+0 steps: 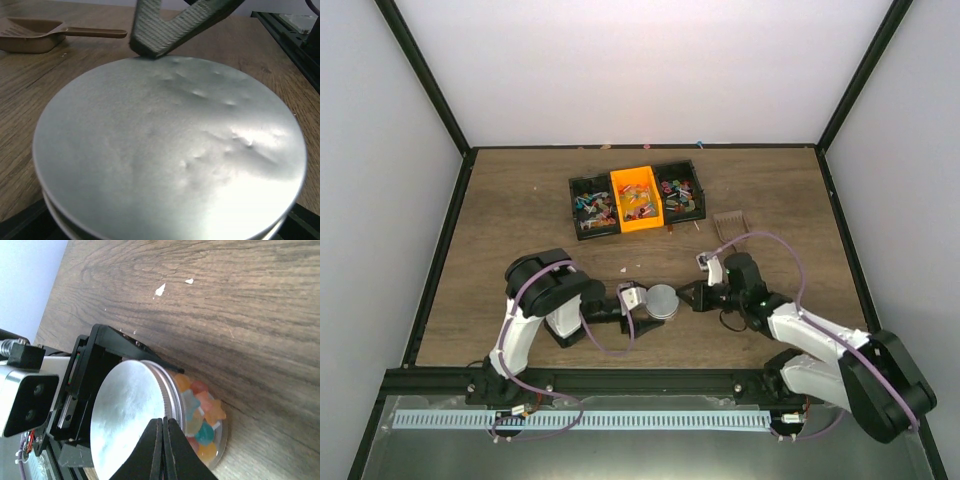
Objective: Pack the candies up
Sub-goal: Screw the bottle lid onto the packing bottle.
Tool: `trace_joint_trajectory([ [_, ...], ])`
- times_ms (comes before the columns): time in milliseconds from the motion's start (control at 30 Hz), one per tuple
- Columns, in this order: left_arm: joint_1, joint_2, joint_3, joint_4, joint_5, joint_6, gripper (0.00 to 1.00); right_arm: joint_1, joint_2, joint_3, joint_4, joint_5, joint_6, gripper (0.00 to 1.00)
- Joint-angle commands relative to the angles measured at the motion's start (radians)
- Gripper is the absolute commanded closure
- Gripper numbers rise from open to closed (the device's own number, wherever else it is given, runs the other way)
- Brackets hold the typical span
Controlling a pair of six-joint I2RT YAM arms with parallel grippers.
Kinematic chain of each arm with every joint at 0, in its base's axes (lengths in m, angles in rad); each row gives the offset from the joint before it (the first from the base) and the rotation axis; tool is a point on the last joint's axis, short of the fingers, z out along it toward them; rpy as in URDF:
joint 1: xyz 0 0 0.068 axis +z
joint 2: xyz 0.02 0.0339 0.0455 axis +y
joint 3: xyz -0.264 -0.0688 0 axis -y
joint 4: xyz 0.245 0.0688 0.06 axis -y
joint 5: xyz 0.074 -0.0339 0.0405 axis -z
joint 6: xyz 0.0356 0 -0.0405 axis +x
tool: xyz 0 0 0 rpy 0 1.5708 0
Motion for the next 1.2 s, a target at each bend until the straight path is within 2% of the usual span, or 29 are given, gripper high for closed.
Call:
trace_joint_trajectory([
  [0, 0.016, 0.039, 0.069, -0.123, -0.104, -0.099, 0.15, 0.100, -0.059, -0.075, -0.208, -0.207, 0.064, 0.99],
  [333, 0.022, 0.037, 0.060, -0.125, -0.079, -0.083, 0.15, 0.098, -0.159, -0.074, -0.288, -0.167, 0.091, 0.99],
  [500, 0.028, 0.031, 0.003, -0.089, -0.056, -0.073, 0.15, -0.027, -0.159, 0.027, -0.331, -0.198, 0.041, 0.99],
  [600, 0.028, 0.028, -0.032, -0.059, -0.055, -0.078, 0.15, -0.073, -0.092, 0.111, -0.347, -0.187, -0.024, 0.83],
  [667, 0.028, 0.028, -0.049, -0.042, -0.054, -0.086, 0.15, -0.079, -0.005, 0.175, -0.355, -0.175, -0.079, 0.79],
  [900, 0.029, 0.033, -0.066, -0.011, -0.064, -0.109, 0.15, -0.075, 0.266, 0.393, -0.370, -0.174, -0.233, 0.79],
  [1167, 0.028, 0.029, -0.068, -0.010, -0.062, -0.107, 0.15, -0.070, 0.408, 0.468, -0.352, -0.156, -0.284, 0.80],
])
